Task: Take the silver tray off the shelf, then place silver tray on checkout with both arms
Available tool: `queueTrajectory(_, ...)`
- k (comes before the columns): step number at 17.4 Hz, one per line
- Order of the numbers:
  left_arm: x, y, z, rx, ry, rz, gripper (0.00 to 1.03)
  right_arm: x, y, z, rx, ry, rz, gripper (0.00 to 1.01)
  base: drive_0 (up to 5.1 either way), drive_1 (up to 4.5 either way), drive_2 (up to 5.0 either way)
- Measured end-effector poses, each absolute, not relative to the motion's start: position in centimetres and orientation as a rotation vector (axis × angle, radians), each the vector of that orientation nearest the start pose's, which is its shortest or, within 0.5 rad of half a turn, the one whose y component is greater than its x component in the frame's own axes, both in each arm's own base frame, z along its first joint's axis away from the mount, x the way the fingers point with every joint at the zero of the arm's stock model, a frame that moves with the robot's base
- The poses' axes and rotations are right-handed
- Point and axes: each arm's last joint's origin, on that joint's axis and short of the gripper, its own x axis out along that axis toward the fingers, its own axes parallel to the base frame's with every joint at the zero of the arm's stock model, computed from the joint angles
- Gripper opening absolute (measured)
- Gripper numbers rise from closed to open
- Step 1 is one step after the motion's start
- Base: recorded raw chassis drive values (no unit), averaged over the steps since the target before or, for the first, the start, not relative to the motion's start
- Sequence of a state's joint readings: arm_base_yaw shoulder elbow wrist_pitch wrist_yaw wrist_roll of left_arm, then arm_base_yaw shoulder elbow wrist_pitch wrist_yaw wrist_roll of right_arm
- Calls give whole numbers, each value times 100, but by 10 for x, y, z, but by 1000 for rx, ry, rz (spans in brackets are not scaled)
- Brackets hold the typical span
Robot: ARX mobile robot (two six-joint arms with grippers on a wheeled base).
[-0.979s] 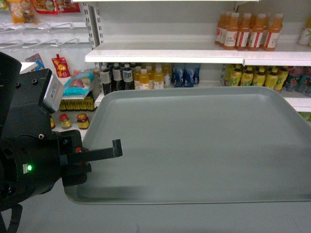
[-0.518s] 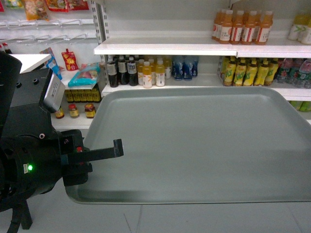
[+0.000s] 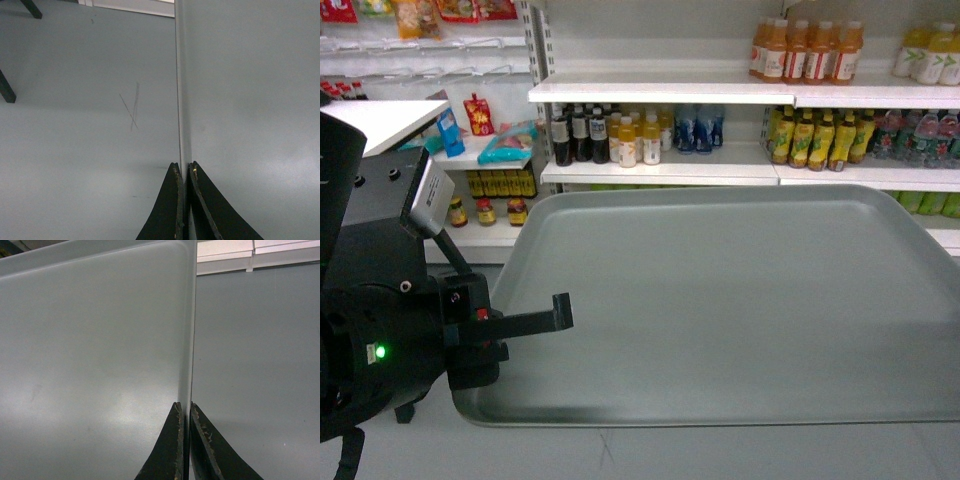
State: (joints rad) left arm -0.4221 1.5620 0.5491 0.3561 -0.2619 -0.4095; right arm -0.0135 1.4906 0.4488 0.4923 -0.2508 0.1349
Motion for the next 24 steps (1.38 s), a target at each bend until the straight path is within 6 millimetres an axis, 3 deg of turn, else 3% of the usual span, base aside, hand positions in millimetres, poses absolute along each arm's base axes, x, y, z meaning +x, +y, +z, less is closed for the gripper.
queueTrajectory(12, 254, -107, 135, -178, 628, -31, 3, 256, 2, 136, 205, 556, 192, 3, -9, -423, 405)
queueTrajectory(24, 254, -106, 135, -176, 625, -30, 3, 257, 2, 136, 205, 550, 193, 3, -499, 242, 242)
